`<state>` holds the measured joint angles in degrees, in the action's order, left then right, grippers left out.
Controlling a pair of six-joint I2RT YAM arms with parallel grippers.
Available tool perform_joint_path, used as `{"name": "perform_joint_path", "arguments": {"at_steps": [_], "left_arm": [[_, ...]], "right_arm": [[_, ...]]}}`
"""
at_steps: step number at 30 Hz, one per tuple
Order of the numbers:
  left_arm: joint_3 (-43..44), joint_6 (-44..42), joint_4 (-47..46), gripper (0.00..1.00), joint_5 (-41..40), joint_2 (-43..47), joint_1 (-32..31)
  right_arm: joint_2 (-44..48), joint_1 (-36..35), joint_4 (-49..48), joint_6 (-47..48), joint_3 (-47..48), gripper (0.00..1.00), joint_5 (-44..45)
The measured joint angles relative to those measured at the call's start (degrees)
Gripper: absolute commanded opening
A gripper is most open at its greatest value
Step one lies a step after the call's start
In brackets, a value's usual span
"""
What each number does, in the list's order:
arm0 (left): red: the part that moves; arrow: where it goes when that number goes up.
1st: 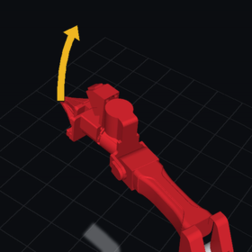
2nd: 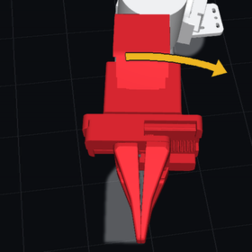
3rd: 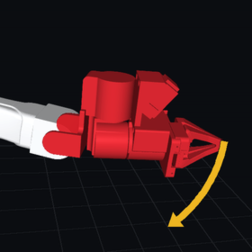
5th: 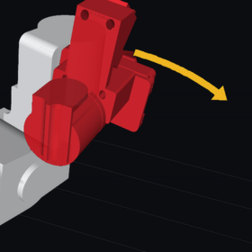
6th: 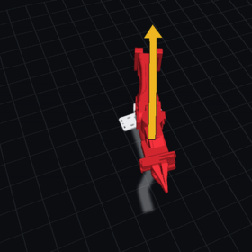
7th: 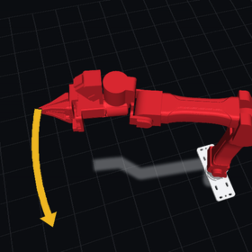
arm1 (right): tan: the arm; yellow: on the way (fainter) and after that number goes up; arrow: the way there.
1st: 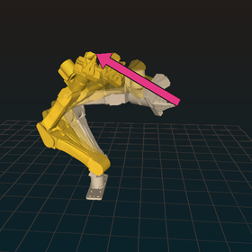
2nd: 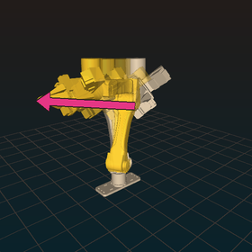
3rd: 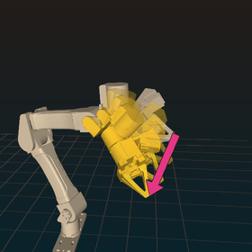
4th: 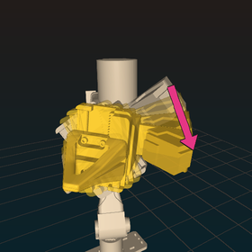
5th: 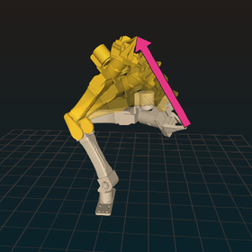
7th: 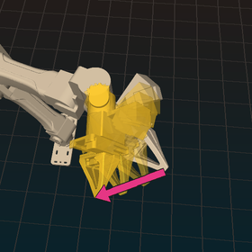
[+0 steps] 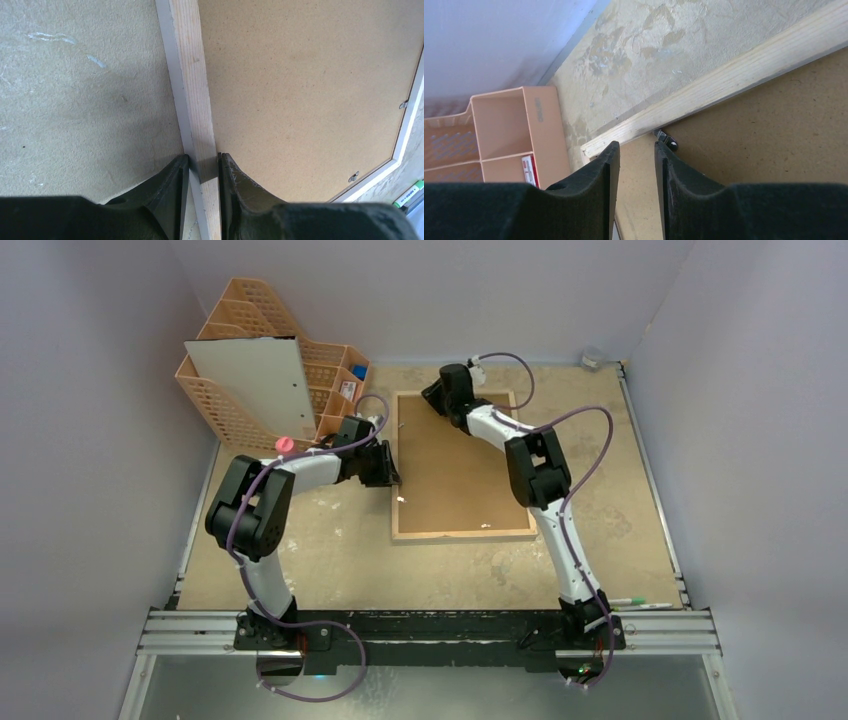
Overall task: Put the photo into the frame
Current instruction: Install the photo frame at the center of the board.
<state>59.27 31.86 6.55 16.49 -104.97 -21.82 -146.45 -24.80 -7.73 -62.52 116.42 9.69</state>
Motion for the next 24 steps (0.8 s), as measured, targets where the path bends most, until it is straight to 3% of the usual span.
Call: {"name": "perform_joint_path", "arguments": {"at_steps": [5, 13, 24], "left_arm": [[0.0, 0.0, -0.02, 0.27, -0.02, 0.0, 0.0], [0.15, 0.0, 0.22, 0.33, -0.13, 0.0, 0.0], [2.89, -1.53, 6.69, 0.5, -2.36, 1.11, 0.0]], "right_arm": [[0.13, -0.55, 1.03, 1.75, 0.72, 0.41, 1.95], [1.84, 1.16, -1.92, 7.15, -1.84, 0.49, -5.49], [21.73, 9.77, 0.59, 17.53, -9.18, 0.53, -8.94]]}}
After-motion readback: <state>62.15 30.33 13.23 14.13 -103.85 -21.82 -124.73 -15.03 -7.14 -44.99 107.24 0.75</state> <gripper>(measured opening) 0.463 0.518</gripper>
